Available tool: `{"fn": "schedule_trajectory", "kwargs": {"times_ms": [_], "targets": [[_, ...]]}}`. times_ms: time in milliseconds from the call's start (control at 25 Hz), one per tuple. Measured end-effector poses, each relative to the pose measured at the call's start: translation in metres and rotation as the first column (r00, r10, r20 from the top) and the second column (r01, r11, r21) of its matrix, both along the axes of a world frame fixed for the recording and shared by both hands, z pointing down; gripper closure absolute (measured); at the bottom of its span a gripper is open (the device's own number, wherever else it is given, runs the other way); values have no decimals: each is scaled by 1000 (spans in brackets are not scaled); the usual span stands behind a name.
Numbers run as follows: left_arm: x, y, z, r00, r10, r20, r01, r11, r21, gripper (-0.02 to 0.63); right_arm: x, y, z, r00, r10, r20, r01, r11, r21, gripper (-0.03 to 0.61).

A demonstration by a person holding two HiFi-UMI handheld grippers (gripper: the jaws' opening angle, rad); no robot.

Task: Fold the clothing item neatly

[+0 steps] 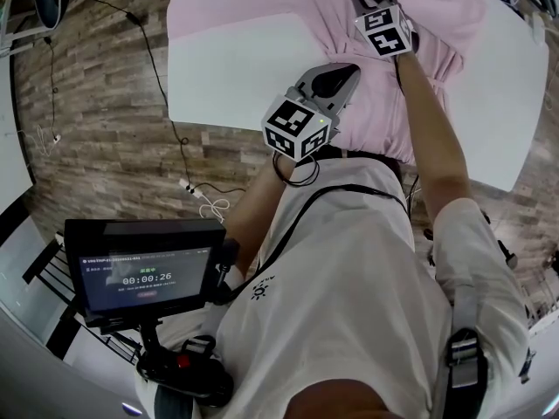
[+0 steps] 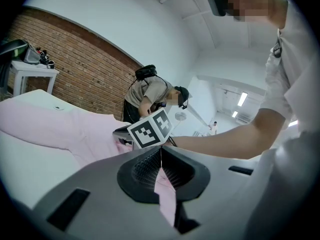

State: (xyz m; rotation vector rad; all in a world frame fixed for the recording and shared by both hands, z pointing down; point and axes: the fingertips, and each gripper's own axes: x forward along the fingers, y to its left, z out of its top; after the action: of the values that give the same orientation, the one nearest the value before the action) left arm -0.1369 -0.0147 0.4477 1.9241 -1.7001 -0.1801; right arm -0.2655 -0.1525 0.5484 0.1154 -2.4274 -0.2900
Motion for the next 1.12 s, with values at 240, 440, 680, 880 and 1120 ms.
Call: {"fn": "schedule_trajectory", "kwargs": {"times_ms": [240,440,680,880,1120], "targets": [[6,-2,-3,1000,13,-9,-13,1000,8,609,3,9,0,1000,-22,-11,22,1000,-4,537],[9,-1,-1,1000,28,-8,-28,1000,7,609,3,22,3,997,-72,-7,72,997,-39,500],[15,-6,-4,997,78,4,-78,996,31,609,21,26,2,997,-72,-16,71,996,-54,426],[23,-6,1,993,118,19,-119,993,22,609,55,18,0,1000,-19,-22,18,998,-53,425],[24,-19,24,981,175,80,-173,984,-40,609,98,-13,-9,995,96,-8,-97,993,-62,426]]}}
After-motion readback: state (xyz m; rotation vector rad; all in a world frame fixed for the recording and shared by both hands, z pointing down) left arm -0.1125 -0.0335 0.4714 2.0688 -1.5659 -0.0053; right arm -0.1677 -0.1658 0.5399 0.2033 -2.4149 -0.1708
